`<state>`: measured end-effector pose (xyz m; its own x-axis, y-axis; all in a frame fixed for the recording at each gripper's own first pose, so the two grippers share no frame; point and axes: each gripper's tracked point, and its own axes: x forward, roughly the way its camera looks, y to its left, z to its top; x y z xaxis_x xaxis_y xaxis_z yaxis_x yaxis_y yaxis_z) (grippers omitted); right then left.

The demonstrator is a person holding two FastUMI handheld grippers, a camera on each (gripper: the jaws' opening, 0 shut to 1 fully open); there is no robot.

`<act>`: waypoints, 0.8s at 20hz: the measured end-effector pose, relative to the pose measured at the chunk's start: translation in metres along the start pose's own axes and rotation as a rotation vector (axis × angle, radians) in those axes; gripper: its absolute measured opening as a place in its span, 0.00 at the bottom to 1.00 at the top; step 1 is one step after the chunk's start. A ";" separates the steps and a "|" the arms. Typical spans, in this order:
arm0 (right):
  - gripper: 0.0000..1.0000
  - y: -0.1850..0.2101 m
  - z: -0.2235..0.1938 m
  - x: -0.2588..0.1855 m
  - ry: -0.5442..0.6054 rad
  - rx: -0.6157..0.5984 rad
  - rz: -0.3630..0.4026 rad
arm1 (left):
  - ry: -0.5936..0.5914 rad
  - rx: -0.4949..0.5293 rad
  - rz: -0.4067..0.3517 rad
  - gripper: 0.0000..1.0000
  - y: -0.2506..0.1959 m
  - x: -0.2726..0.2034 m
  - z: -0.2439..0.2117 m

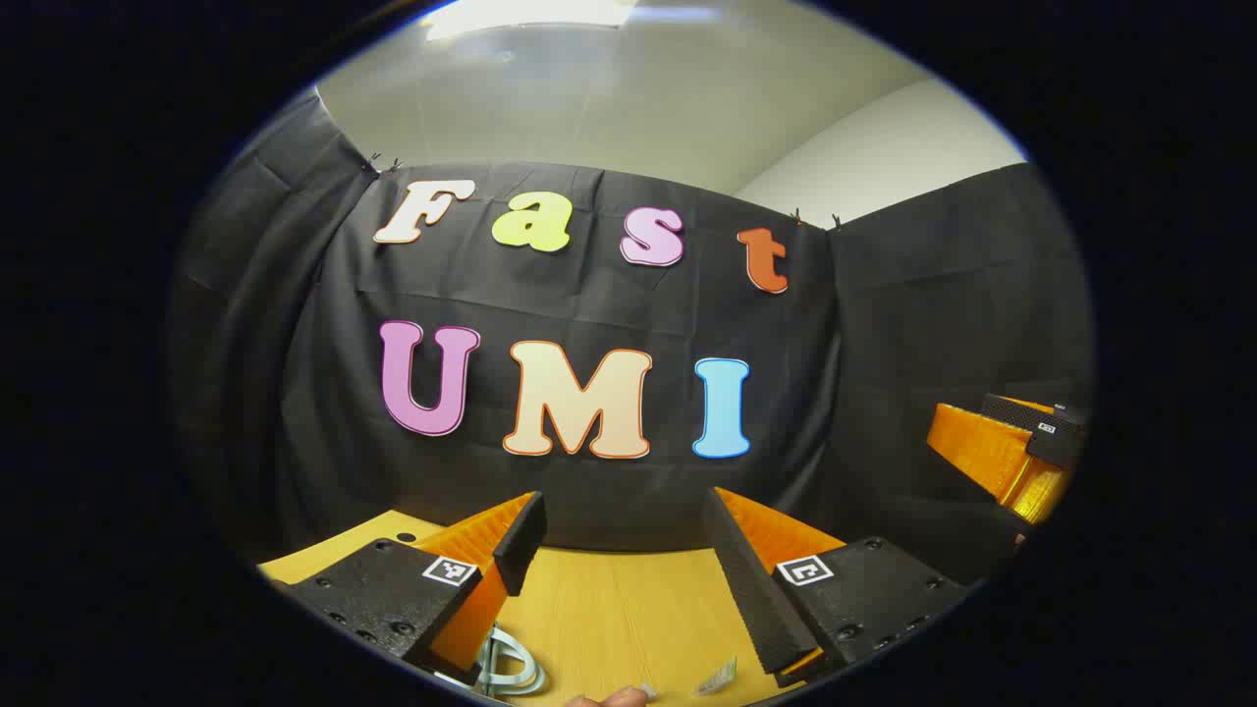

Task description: First open the suitcase, pack the skin care products into it, and then close the suitcase.

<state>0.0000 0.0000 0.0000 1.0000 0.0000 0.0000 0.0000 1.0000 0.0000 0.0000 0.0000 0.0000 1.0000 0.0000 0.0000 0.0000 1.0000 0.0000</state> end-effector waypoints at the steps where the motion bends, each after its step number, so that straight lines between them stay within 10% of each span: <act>1: 0.98 0.000 0.001 0.000 -0.004 -0.003 0.004 | -0.004 0.008 0.002 0.95 -0.002 0.004 0.001; 8: 0.98 0.001 -0.022 0.025 0.005 0.003 0.099 | 0.001 0.024 0.054 0.95 -0.006 0.017 -0.010; 16: 0.98 0.041 -0.079 0.055 0.076 0.094 0.221 | 0.220 0.195 0.214 0.95 0.088 -0.007 -0.100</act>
<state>0.0555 0.0410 -0.0788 0.9729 0.2221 -0.0649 -0.2150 0.9713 0.1014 -0.0068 0.0878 -0.1003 0.9534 0.2307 -0.1944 -0.1883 0.9585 0.2139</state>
